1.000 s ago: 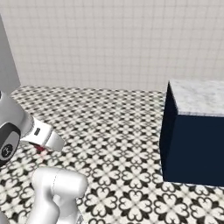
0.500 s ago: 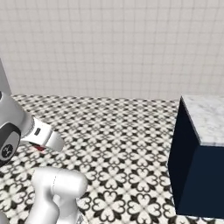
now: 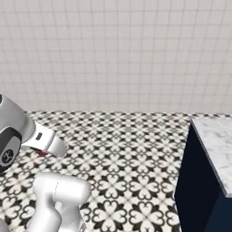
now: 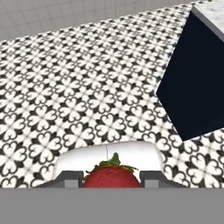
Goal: Take the strawberry from the fridge and place it on top of the pancake, located on the dining counter.
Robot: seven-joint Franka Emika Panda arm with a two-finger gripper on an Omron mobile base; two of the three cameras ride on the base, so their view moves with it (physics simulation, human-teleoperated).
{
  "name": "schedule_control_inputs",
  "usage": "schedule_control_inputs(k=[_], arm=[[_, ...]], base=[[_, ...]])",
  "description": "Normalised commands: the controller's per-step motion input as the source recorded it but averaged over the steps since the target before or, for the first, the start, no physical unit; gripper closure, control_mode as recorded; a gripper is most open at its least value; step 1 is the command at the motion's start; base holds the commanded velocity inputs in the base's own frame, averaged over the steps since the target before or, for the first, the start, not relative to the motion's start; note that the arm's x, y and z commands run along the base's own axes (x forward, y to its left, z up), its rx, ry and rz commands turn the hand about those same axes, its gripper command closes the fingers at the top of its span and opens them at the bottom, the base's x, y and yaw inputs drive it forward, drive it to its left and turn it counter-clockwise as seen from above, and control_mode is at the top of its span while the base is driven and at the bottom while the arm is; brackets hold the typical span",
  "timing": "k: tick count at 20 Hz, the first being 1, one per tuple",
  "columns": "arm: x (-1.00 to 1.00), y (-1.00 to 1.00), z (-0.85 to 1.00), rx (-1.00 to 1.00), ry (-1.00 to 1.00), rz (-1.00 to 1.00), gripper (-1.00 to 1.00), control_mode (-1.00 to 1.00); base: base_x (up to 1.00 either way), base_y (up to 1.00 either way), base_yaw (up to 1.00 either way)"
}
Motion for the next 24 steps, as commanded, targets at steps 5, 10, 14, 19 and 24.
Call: schedule_control_inputs(k=[5,10,14,19,24], arm=[[0.00,0.00,0.00,0.00,0.00,0.00,1.00,1.00],[0.00,0.00,0.00,0.00,0.00,0.00,1.00,1.00],[0.00,0.00,0.00,0.00,0.00,0.00,1.00,1.00],[0.00,0.00,0.00,0.00,0.00,0.00,1.00,1.00],[0.00,0.00,0.00,0.00,0.00,0.00,1.00,1.00]], base=[[1.00,0.16,-0.23],[1.00,0.04,-0.32],[1.00,0.09,-0.37],[1.00,0.08,-0.38],[1.00,0.01,-0.38]])
